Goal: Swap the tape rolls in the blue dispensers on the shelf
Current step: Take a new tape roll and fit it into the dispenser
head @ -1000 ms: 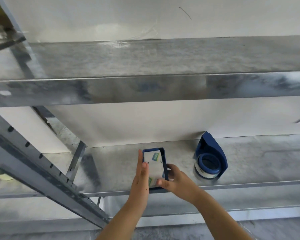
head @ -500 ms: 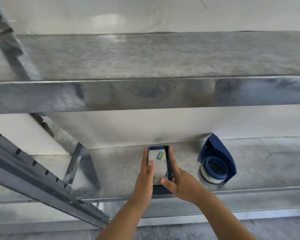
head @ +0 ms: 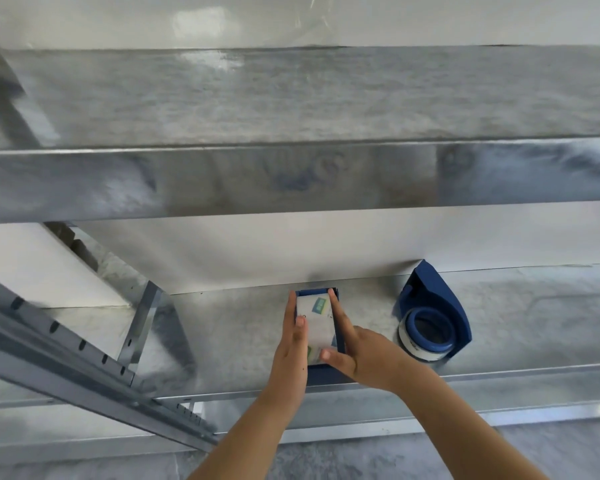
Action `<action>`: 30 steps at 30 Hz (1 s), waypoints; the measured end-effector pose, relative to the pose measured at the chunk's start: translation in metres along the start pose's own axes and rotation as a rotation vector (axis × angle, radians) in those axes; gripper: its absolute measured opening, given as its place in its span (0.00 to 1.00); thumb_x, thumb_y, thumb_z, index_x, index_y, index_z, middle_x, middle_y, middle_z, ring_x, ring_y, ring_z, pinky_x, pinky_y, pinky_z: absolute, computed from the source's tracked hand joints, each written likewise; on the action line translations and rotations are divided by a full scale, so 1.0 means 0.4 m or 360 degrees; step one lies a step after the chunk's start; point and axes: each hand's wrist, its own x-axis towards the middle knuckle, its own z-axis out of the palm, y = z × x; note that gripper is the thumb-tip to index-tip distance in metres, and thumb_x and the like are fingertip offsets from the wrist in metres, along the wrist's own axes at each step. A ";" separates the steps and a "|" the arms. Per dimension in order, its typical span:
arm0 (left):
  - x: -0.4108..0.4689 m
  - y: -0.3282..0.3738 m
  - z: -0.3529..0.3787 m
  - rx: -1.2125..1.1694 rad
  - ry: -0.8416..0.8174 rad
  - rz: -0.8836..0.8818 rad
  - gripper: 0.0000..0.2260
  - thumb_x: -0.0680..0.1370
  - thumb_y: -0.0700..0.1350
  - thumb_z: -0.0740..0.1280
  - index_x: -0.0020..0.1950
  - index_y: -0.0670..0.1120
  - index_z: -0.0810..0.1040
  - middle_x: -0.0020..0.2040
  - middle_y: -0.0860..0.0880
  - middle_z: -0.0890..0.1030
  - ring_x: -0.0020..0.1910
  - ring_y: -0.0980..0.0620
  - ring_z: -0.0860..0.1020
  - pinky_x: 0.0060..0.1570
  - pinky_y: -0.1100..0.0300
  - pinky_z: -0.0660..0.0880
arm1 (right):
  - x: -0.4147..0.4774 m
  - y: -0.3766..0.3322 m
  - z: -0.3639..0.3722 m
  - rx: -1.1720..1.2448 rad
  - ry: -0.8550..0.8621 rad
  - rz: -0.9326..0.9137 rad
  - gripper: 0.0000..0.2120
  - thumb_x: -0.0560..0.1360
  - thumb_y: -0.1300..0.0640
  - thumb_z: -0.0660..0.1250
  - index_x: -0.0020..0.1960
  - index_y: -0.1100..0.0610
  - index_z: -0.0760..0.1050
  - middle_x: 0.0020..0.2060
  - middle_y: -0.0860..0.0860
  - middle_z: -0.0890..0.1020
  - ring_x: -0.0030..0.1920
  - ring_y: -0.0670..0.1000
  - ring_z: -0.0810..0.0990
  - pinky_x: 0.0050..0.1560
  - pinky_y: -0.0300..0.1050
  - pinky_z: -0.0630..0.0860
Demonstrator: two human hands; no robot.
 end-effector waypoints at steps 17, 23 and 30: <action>-0.009 -0.033 0.030 0.0086 0.0015 0.0108 0.31 0.72 0.71 0.53 0.73 0.69 0.49 0.75 0.57 0.62 0.70 0.60 0.67 0.69 0.58 0.67 | -0.015 0.047 -0.003 -0.0072 -0.0055 0.0016 0.44 0.62 0.19 0.41 0.66 0.33 0.20 0.40 0.52 0.82 0.38 0.51 0.80 0.46 0.50 0.79; -0.005 -0.038 0.036 0.0090 0.0013 0.0111 0.30 0.71 0.70 0.53 0.72 0.70 0.50 0.74 0.56 0.64 0.69 0.58 0.68 0.70 0.53 0.66 | -0.025 0.057 -0.009 -0.0127 0.0144 0.0069 0.51 0.57 0.16 0.35 0.74 0.37 0.32 0.64 0.54 0.67 0.64 0.54 0.66 0.65 0.50 0.68; -0.002 -0.030 0.035 0.0142 0.0017 0.0028 0.20 0.78 0.65 0.51 0.69 0.71 0.51 0.72 0.54 0.67 0.66 0.60 0.71 0.57 0.70 0.72 | -0.019 0.019 0.023 0.1020 0.0152 -0.0055 0.51 0.60 0.20 0.58 0.74 0.37 0.40 0.76 0.39 0.54 0.78 0.46 0.44 0.77 0.54 0.50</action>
